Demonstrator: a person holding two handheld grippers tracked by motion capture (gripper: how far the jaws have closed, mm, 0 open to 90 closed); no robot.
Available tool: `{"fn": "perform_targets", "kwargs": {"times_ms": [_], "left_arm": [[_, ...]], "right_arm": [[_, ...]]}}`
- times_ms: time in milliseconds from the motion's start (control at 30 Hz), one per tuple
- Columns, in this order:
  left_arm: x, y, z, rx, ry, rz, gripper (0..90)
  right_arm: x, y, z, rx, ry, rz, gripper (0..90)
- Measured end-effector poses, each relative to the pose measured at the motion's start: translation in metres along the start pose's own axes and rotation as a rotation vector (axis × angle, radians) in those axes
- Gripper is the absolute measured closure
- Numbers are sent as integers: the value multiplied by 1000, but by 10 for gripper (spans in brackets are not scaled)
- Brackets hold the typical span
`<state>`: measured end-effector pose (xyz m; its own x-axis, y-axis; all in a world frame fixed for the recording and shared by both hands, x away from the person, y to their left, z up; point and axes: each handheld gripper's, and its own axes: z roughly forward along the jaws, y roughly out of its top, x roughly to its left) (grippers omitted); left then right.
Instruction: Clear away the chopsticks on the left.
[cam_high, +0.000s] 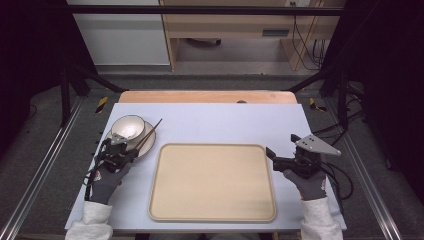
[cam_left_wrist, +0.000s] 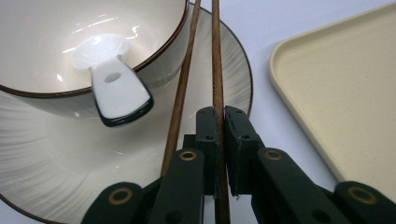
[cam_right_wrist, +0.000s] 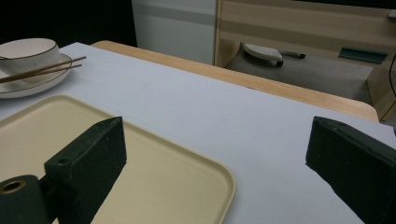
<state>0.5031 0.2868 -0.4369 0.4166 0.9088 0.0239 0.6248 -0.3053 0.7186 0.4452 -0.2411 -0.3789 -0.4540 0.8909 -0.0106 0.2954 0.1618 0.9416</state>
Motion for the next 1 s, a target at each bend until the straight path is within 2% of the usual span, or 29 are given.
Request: {"fn": "perform_targets", "kwargs": {"times_ms": [200,367,433,633,833,900,1000], "left_arm": [[-15,1,-14,-47,4,-38,844],[-32,-1,-26,-78,37,-63,843],[-41,-2,-32,-97,44,-85,843],[-59,-6,-46,-129,86,-106,844],[-74,-12,-53,-155,92,-153,843],[-78,-13,-54,-160,73,-162,843],[-87,-19,-56,-173,74,-181,843]], "right_arm": [[-1,0,-1,4,-3,0,49],[-2,0,-3,-1,-8,5,49],[-2,0,-5,-5,-10,10,49],[-4,-1,-7,-10,-23,18,49],[-3,-1,-7,-5,-23,20,49],[-3,-1,-7,-10,-23,19,50],[-3,-1,-8,-11,-21,16,50]]}}
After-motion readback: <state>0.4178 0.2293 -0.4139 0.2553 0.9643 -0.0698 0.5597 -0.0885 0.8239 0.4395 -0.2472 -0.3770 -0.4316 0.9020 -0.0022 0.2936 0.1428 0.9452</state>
